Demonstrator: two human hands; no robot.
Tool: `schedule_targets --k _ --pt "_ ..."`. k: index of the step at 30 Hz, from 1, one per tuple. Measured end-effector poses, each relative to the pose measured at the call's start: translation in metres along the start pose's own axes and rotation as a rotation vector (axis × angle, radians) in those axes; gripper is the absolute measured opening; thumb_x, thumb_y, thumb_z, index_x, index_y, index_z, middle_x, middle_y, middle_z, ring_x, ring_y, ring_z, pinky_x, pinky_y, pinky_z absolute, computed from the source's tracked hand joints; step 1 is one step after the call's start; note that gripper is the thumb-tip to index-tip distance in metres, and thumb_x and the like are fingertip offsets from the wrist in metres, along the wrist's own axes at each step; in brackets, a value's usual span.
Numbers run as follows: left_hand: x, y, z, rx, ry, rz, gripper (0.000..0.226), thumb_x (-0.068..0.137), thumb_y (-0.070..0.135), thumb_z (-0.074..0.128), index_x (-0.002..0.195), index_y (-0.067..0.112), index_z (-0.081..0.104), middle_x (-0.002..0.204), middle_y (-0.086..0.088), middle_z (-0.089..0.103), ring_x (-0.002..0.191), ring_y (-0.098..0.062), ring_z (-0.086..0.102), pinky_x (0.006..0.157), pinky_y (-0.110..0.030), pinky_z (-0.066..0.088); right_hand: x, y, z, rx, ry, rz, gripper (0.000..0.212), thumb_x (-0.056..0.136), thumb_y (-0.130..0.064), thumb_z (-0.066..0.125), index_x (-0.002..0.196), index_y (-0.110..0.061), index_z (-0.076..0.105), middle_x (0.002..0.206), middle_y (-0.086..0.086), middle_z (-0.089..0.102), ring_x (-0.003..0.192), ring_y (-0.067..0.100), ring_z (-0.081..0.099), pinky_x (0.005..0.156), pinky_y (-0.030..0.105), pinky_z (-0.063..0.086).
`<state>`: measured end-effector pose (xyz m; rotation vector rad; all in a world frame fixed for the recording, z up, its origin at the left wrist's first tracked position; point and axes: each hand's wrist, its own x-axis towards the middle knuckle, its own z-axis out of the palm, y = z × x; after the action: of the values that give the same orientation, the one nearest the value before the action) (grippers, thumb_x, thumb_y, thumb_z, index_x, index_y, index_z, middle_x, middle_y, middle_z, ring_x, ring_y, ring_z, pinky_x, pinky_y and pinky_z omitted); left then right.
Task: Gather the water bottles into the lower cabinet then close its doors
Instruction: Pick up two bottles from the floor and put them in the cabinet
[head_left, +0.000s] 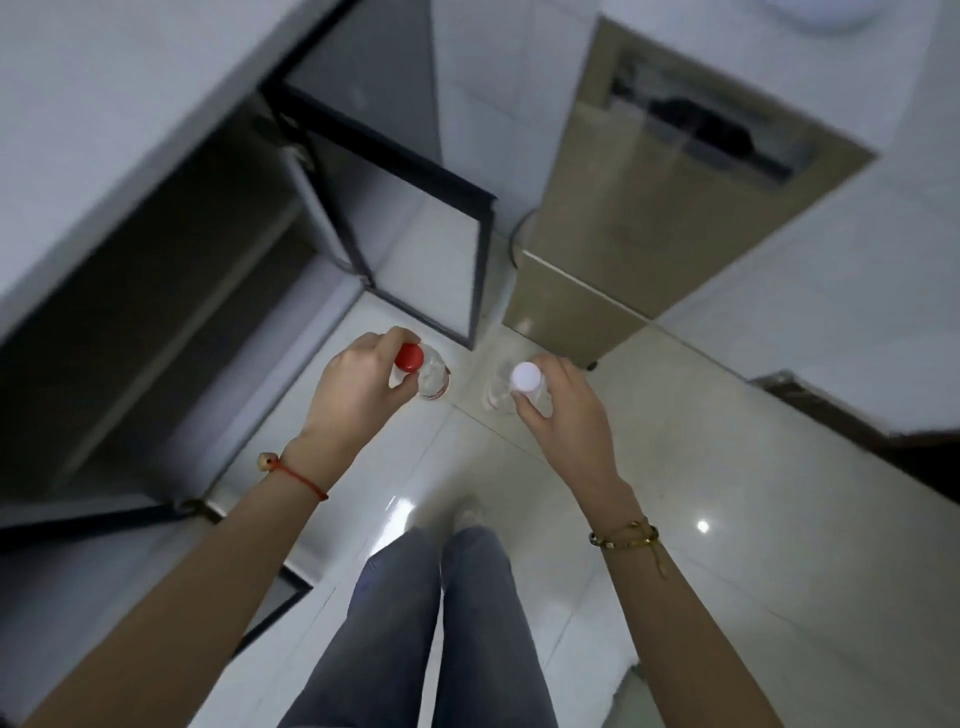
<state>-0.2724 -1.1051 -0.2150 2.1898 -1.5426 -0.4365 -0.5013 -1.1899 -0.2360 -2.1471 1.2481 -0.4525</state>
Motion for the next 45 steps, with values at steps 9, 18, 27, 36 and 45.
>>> schedule_targets --k 9,18,27,36,45 --pt "-0.052 -0.068 -0.110 0.021 0.239 -0.300 0.031 0.086 0.026 0.069 0.114 0.018 0.059 0.101 -0.007 0.069 0.086 -0.028 0.066 0.070 -0.043 0.056 0.082 -0.138 0.038 0.020 -0.257 -0.313 0.030 0.087 -0.022 0.066 0.115 -0.019 0.056 0.111 -0.003 0.058 0.096 0.016 0.057 0.076 0.036 0.052" --pt "-0.095 -0.180 -0.129 0.025 0.387 -0.628 0.031 0.081 0.022 0.076 0.108 0.014 0.062 0.090 -0.008 0.066 0.077 -0.027 0.062 0.064 -0.036 0.053 0.134 -0.224 0.168 -0.044 -0.523 -0.484 0.029 0.089 -0.023 0.063 0.117 -0.018 0.055 0.117 -0.002 0.058 0.101 0.018 0.057 0.077 0.031 0.049" --pt "-0.116 -0.291 -0.060 0.051 0.544 -0.966 0.029 0.079 0.017 0.076 0.104 0.011 0.064 0.077 -0.008 0.058 0.063 -0.026 0.054 0.058 -0.027 0.036 0.173 -0.244 0.329 -0.082 -0.684 -0.735 0.029 0.087 -0.019 0.067 0.114 -0.013 0.057 0.114 0.002 0.061 0.094 0.025 0.061 0.068 0.023 0.040" --pt "-0.132 -0.442 0.075 0.002 0.670 -1.082 0.032 0.080 0.016 0.075 0.109 0.007 0.065 0.085 -0.013 0.064 0.071 -0.029 0.061 0.062 -0.036 0.052 0.183 -0.198 0.539 -0.089 -0.773 -0.939 0.030 0.087 -0.019 0.067 0.114 -0.010 0.058 0.111 0.009 0.063 0.092 0.029 0.064 0.072 0.034 0.053" --pt "-0.151 -0.591 0.164 0.051 0.769 -1.152 0.032 0.080 0.017 0.070 0.111 0.011 0.065 0.090 -0.014 0.066 0.081 -0.032 0.064 0.070 -0.036 0.048 0.169 -0.167 0.724 -0.079 -0.786 -1.070 0.030 0.089 -0.025 0.065 0.115 -0.011 0.059 0.111 0.010 0.064 0.093 0.028 0.064 0.074 0.033 0.052"
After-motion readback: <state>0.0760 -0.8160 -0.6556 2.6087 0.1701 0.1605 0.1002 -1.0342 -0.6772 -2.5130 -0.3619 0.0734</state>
